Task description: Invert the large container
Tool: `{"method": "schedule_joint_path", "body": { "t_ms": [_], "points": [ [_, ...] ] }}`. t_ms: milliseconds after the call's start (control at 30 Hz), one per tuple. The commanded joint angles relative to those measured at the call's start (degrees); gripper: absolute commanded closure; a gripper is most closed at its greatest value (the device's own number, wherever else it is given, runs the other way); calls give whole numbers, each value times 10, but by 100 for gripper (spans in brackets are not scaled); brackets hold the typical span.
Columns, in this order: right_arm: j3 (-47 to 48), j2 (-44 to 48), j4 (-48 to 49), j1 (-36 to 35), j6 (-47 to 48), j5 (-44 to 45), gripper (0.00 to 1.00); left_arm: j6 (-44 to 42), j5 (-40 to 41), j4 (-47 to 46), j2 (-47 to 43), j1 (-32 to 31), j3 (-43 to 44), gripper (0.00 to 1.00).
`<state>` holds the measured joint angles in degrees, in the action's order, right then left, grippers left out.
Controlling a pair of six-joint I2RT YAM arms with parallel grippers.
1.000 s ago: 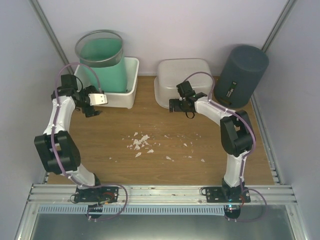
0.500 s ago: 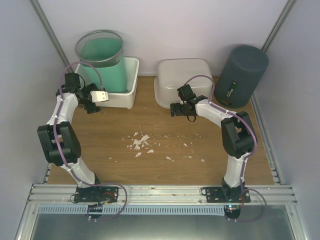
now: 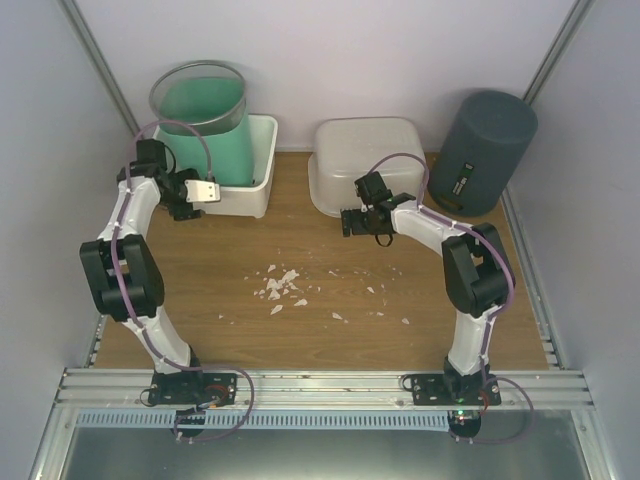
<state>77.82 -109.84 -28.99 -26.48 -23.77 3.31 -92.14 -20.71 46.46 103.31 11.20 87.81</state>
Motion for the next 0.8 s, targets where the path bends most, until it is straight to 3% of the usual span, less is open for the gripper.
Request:
{"method": "schedule_joint_path", "body": {
  "t_ms": [0,167,333,533,767],
  "points": [
    [-9,24,0,-7,10,1,0,-35,33,103,10,-10,20,21],
    [-16,37,2,-7,10,2,0,-23,30,222,70,-17,117,12],
    [-22,42,-2,-8,16,2,0,-11,30,292,109,-26,164,12],
    [-31,47,-4,-8,19,2,0,-11,53,312,78,-46,105,13],
    [-41,54,-9,-8,21,3,0,-37,74,313,-46,-49,-24,13]
  ]
}}
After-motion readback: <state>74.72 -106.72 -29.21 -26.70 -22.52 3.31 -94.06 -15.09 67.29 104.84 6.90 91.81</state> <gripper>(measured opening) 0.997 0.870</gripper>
